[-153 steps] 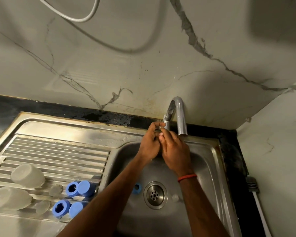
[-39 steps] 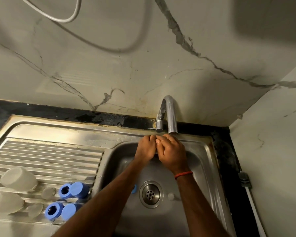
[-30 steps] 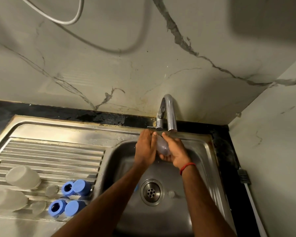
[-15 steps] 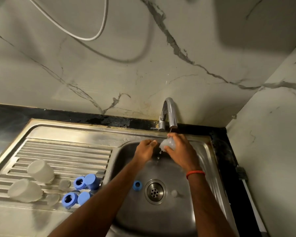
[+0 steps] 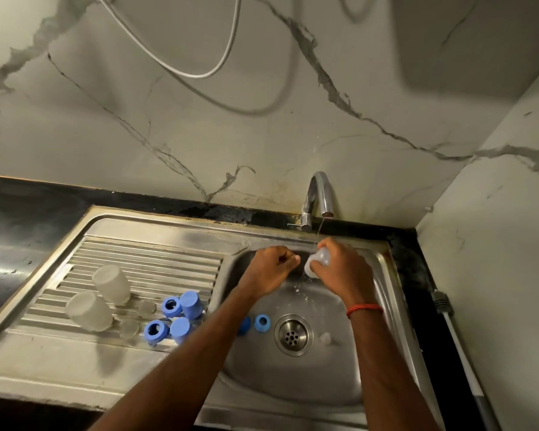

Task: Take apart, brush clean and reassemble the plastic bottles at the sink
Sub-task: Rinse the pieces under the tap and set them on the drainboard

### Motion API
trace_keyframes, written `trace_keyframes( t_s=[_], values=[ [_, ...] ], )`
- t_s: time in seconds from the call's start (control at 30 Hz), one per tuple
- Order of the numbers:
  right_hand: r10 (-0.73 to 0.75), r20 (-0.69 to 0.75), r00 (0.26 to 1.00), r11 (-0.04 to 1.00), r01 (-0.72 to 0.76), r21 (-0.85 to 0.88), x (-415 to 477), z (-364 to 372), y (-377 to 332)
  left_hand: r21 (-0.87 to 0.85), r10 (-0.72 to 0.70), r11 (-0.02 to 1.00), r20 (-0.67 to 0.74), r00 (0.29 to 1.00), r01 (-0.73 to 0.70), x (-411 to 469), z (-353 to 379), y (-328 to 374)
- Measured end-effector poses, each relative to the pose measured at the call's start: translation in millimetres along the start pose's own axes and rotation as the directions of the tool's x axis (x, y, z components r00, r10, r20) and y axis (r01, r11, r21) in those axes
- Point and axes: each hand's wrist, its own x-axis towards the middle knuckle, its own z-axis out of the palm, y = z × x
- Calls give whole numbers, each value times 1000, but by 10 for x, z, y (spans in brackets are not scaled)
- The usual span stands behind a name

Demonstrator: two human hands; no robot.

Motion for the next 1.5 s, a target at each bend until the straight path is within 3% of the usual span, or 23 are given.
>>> trace_keyframes(
  t_s=[0.07,0.17,0.33,0.47,0.57,0.7,1.03,1.2,1.5],
  values=[
    [-16,-11,1000,1000,16,3,-19,-41,-49,31,41,999,2,999,-41,-38,-60,26],
    [18,106,994,1000,-17,-10,-48,-93,-123,76,87,993,-10,996,-86,-111,-115,56],
    [-21,2,1000,1000,21,0,-106,-120,-318,119,183,977,-19,983,-179,-229,-284,51],
    [-7,116,993,998,14,-63,-136,-77,-486,186,199,965,-51,979,-186,-373,-405,-37],
    [-39,69,997,999,39,4,-135,-51,-612,242,229,947,-48,972,-211,-495,-542,-103],
    [-72,95,993,997,69,40,-72,-91,-905,265,153,956,-87,984,-125,-539,-796,-274],
    [-226,137,965,967,205,151,149,-109,-2001,281,147,956,-214,966,-83,-488,-1722,-754],
    [-270,177,947,959,247,139,179,154,-2525,248,92,969,-282,955,-20,-524,-2164,-1135],
    [-373,336,865,928,343,148,217,900,-3174,269,-5,959,-281,960,84,-735,-2634,-1874]
  ],
)
